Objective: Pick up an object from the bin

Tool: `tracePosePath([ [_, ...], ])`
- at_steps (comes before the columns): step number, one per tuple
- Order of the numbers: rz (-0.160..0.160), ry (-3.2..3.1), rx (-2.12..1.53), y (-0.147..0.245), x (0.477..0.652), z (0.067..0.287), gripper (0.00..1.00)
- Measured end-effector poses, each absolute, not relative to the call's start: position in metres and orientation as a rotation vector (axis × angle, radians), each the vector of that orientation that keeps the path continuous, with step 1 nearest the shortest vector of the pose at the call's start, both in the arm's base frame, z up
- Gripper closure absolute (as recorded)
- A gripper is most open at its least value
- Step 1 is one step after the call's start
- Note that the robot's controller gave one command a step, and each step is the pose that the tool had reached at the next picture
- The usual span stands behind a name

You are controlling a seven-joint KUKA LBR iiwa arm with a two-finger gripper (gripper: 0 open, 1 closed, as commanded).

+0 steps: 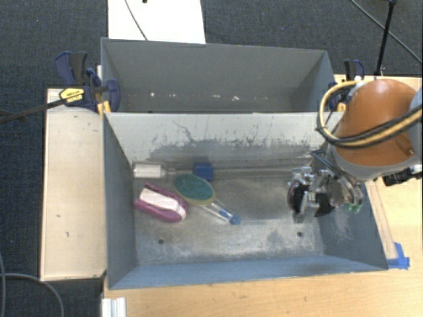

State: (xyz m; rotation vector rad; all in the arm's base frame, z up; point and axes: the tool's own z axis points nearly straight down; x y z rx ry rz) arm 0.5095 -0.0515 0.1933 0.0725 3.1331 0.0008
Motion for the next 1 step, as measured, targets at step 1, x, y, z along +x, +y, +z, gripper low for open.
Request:
tracePosePath([
  [1,0.0,3.129,0.05,-0.0266,0.5236,0.3185,1.0],
])
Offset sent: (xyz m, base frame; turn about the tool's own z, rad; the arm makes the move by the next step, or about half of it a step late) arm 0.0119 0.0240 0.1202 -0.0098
